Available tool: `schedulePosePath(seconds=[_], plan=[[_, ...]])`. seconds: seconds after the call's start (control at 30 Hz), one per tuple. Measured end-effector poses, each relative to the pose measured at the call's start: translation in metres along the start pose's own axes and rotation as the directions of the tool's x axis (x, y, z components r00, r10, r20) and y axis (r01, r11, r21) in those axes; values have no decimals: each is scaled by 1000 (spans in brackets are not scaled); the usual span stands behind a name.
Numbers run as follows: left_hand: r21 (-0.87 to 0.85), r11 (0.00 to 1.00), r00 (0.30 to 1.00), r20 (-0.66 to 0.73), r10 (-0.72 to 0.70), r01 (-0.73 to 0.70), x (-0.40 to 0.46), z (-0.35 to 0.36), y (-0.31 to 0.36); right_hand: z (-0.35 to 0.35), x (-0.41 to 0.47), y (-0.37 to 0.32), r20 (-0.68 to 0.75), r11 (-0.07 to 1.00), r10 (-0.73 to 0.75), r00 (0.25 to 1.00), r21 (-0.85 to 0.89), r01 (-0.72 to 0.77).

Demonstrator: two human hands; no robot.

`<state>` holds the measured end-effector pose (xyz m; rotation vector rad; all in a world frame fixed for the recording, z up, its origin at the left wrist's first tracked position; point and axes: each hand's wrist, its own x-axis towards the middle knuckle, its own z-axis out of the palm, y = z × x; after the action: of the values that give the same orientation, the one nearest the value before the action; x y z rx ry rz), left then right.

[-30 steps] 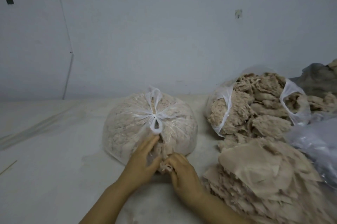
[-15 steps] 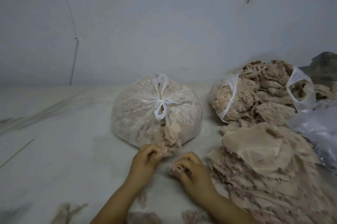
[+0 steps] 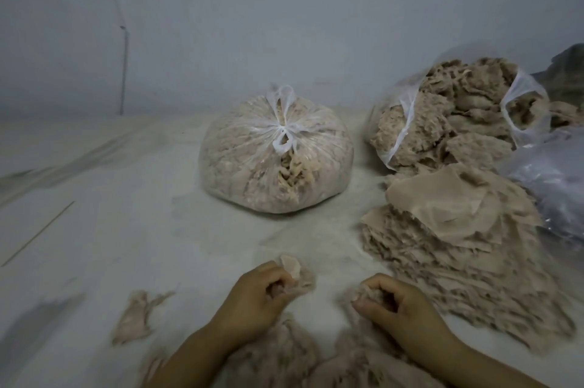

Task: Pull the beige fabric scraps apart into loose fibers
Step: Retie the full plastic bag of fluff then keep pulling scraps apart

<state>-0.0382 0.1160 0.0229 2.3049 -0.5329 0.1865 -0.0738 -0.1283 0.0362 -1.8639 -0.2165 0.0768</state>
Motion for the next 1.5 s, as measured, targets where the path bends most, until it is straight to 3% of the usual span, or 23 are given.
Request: schedulePosePath(seconds=[0.07,0.1,0.13,0.2,0.23,0.27,0.37,0.4,0.47,0.53,0.6,0.73,0.9,1.13,1.23,1.37,1.5], plan=[[-130,984,991,-42,-126,119,4,-8,6,2,13,-14,-76,994,-15,997,111,23],[-273,943,974,-69,-216,190,9,-12,8,4,25,-22,-109,986,-14,994,161,32],[-472,845,947,-65,-316,249,14,-16,11,8,38,-31,-124,980,-4,992,197,29],[-806,508,890,50,-453,305,22,-20,19,14,61,-44,-85,973,72,994,223,-51],[-864,398,873,89,-480,307,24,-21,21,18,70,-46,-24,974,112,993,203,-104],[-871,377,862,96,-498,315,25,-20,20,23,76,-46,51,980,136,989,139,-142],[-827,453,858,66,-509,332,27,-18,14,35,89,-44,114,985,152,982,-104,-141],[-821,463,859,62,-508,333,29,-18,12,39,92,-46,73,985,160,984,-82,-154],[-828,459,871,71,-485,323,32,-19,8,46,98,-50,62,968,214,975,119,-220],[-838,454,900,95,-425,303,36,-19,7,53,101,-51,182,931,229,956,246,-270],[-794,531,919,84,-385,295,39,-21,6,56,105,-47,245,904,218,945,315,-290],[-747,591,893,8,-450,304,44,-24,-4,57,111,-36,137,902,200,970,360,-237],[-787,543,868,-19,-496,292,45,-20,-13,61,111,-26,24,918,117,993,378,-117],[-711,674,862,-198,-466,201,52,-20,-15,59,106,-13,-28,869,66,997,493,-43],[-691,698,876,-205,-437,186,54,-20,-16,56,106,-10,-96,882,45,994,471,6],[-522,827,876,-277,-396,208,57,-19,-16,51,104,-8,-186,901,6,983,427,76],[-422,885,833,-406,-377,195,60,-20,-14,46,107,-10,-260,899,12,966,425,103]])
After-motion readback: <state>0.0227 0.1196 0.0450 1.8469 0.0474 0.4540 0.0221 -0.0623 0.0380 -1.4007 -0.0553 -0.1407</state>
